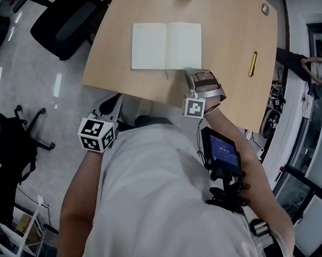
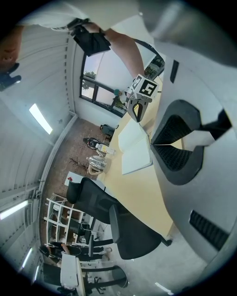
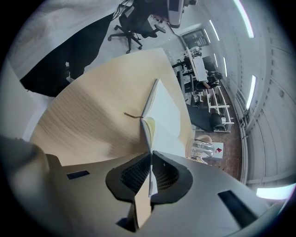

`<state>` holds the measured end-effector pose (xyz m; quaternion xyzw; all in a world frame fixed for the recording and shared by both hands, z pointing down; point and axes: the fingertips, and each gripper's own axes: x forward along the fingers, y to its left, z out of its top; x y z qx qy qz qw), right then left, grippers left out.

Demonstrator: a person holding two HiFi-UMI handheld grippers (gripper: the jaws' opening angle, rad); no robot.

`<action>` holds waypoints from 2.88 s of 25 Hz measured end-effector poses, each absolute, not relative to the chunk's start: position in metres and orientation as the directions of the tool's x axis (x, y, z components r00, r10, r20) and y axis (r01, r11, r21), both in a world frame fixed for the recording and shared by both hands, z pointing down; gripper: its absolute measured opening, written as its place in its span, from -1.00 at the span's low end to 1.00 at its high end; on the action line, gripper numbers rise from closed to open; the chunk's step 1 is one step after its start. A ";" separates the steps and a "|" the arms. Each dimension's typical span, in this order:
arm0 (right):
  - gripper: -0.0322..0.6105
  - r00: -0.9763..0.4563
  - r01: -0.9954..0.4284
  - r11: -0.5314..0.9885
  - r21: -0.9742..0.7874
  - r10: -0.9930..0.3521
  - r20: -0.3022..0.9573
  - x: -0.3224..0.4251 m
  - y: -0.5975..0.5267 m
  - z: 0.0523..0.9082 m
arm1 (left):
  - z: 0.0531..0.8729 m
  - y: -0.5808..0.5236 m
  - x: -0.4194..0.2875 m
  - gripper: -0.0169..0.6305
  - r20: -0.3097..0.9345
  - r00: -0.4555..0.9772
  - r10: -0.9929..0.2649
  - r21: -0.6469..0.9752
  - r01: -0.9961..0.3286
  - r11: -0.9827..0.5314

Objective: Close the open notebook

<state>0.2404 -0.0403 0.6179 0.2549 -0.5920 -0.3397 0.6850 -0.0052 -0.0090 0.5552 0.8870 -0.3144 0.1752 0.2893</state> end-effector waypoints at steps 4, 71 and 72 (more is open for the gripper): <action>-0.81 0.077 0.242 0.625 0.742 -0.775 0.627 0.235 -0.050 0.608 | 0.552 -0.011 -0.011 -0.92 0.473 0.750 -0.462 0.418 -0.653 -0.632; -0.70 -0.294 0.195 0.819 0.539 -0.476 0.829 0.035 -0.089 0.558 | 0.534 -0.023 -0.100 -0.92 0.417 0.708 -0.570 0.451 -0.706 -0.547; -0.70 -0.301 0.119 0.841 0.528 -0.476 0.826 0.040 -0.094 0.555 | 0.533 -0.024 -0.097 -0.92 0.415 0.712 -0.566 0.449 -0.701 -0.554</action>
